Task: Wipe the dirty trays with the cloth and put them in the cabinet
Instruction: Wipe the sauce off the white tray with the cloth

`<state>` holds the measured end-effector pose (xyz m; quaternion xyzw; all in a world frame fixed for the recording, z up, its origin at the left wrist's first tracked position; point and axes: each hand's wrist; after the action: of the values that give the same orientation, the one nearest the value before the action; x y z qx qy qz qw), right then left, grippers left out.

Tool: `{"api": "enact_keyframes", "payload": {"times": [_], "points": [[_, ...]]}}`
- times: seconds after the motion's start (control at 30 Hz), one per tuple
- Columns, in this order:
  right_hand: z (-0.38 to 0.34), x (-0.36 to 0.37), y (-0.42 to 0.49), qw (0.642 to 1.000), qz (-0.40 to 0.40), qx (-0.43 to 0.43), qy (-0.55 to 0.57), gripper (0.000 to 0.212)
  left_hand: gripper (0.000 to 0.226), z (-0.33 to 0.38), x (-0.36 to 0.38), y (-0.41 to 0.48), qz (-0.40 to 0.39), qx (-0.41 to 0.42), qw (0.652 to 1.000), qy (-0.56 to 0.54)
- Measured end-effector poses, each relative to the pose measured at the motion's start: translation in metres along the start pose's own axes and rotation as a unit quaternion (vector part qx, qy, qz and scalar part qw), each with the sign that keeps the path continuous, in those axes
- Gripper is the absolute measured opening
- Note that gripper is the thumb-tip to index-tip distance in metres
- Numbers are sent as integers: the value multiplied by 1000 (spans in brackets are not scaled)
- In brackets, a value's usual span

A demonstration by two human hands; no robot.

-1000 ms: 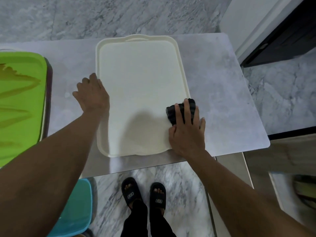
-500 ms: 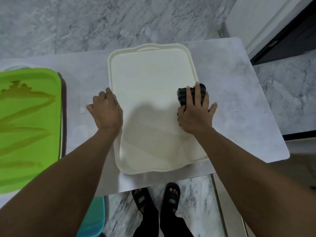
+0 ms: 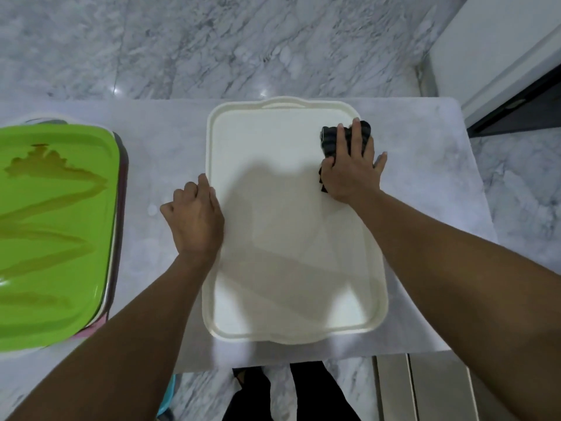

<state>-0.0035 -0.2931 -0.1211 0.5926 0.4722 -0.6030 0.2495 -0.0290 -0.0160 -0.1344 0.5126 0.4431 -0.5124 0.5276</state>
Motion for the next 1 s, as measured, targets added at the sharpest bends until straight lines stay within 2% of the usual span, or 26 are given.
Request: {"api": "enact_keyframes", "payload": {"times": [0.2, 0.57, 0.7, 0.83, 1.0], "points": [[-6, -7, 33, 998, 32, -41, 26, 75, 34, 1, 0, -1, 7, -5, 1000, -1], [-5, -15, 62, 992, 52, -114, 21, 61, 35, 3, -5, 0, -3, -4, 1000, -8], [-5, -24, 78, 976, 58, -207, -22, 60, 33, 3, -4, 1, -1, -5, 1000, -24], [-13, -36, 99, 942, 29, -329, -54, 58, 32, 2, -2, 1, 24, -3, 998, -56], [-46, -33, 104, 928, 7, -369, -60, 57, 33, 2, -4, 0, 26, -1, 998, -59]]}}
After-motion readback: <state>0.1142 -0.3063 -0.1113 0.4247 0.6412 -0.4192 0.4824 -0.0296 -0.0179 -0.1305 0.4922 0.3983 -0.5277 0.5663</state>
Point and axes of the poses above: each hand's wrist, its own y-axis towards the middle knuckle, its own x-axis out of the palm, z = x × y, and after that the axes turned 5 degrees about x, right-handed
